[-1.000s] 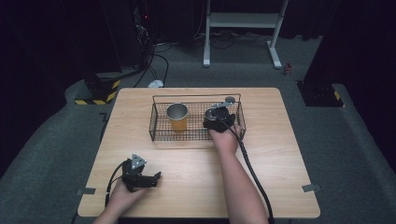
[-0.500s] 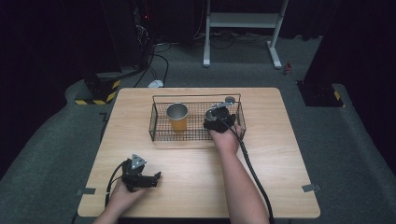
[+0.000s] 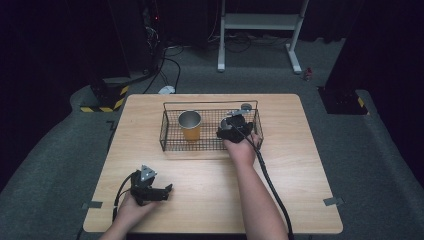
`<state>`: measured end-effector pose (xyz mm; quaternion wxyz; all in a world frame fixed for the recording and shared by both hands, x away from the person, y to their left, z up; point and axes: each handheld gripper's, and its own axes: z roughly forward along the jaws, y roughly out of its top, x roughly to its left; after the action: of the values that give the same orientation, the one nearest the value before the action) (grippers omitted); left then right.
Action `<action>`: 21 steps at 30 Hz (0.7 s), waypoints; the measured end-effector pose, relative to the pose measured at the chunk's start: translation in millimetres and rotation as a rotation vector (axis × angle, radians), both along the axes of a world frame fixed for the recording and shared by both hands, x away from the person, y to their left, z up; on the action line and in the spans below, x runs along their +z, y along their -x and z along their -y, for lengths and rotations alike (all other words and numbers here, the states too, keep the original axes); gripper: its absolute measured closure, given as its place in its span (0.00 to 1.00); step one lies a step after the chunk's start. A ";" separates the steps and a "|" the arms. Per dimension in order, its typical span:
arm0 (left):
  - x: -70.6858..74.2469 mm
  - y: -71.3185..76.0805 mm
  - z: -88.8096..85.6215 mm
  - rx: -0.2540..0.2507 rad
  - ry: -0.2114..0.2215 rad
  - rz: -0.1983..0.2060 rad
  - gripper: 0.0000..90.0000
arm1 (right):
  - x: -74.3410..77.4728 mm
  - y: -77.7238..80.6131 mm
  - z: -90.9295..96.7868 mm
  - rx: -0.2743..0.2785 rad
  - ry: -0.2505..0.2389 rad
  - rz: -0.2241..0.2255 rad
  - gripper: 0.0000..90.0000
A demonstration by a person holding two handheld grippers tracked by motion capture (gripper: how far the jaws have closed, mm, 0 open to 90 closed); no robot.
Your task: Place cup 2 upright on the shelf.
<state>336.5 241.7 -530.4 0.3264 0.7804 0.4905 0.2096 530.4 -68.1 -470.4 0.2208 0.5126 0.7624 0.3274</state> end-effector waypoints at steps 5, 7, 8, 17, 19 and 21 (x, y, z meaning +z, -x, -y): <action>0.0 0.0 0.0 0.000 0.000 0.000 0.03 | 1.8 0.7 1.9 -0.016 -0.005 0.005 0.12; 0.0 0.0 0.0 0.000 0.000 0.000 0.03 | 2.7 0.9 3.8 -0.010 -0.007 0.011 0.12; 0.0 0.0 0.0 0.000 0.000 0.000 0.03 | 3.6 1.3 4.2 -0.014 -0.009 0.015 0.12; 0.0 -0.1 0.1 -0.001 0.000 0.000 0.03 | 12.5 4.9 6.8 -0.007 -0.025 0.051 0.12; 0.0 -0.1 0.1 -0.003 0.000 0.000 0.03 | 15.1 6.1 7.8 -0.007 -0.043 0.050 0.12; 0.0 -0.3 0.2 -0.004 0.000 0.001 0.03 | 17.4 7.4 8.2 -0.002 -0.042 0.061 0.12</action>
<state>336.7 241.5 -530.4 0.3271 0.7813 0.4886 0.2093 523.0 -76.3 -452.9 0.2338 0.5077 0.7477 0.3584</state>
